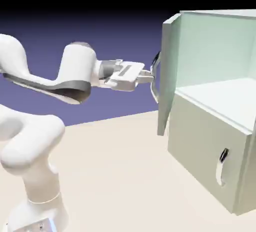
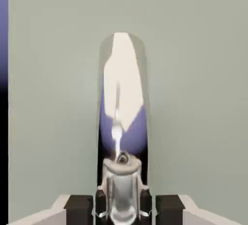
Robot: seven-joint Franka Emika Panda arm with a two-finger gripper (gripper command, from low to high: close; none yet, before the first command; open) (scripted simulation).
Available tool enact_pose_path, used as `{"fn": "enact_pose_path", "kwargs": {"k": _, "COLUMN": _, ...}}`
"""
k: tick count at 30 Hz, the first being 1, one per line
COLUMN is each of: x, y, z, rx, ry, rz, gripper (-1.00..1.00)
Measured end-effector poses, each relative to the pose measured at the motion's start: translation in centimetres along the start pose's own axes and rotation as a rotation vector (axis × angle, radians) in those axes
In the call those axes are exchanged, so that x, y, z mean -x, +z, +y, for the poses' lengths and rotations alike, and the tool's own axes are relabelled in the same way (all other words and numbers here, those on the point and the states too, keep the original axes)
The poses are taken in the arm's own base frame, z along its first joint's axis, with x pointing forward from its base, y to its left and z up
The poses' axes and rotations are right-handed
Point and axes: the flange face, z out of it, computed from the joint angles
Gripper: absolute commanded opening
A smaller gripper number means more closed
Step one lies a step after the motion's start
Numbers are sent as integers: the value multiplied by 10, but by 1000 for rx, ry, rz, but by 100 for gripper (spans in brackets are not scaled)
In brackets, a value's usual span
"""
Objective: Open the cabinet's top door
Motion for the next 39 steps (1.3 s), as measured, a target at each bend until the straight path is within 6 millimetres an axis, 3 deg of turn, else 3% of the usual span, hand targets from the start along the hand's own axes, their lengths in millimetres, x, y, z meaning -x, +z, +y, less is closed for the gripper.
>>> {"fn": "enact_pose_path", "kwargs": {"k": 10, "x": -7, "y": -25, "z": 7, "rx": -46, "ry": 0, "rz": -46, "gripper": -100}}
{"fn": "enact_pose_path", "kwargs": {"k": 22, "x": -32, "y": -88, "z": 32, "rx": -167, "ry": 0, "rz": -166, "gripper": -100}}
{"fn": "enact_pose_path", "kwargs": {"k": 30, "x": -61, "y": -141, "z": 61, "rx": -280, "ry": 0, "rz": -279, "gripper": -100}}
{"fn": "enact_pose_path", "kwargs": {"k": 39, "x": -111, "y": -202, "z": 111, "rx": -436, "ry": 0, "rz": -435, "gripper": -100}}
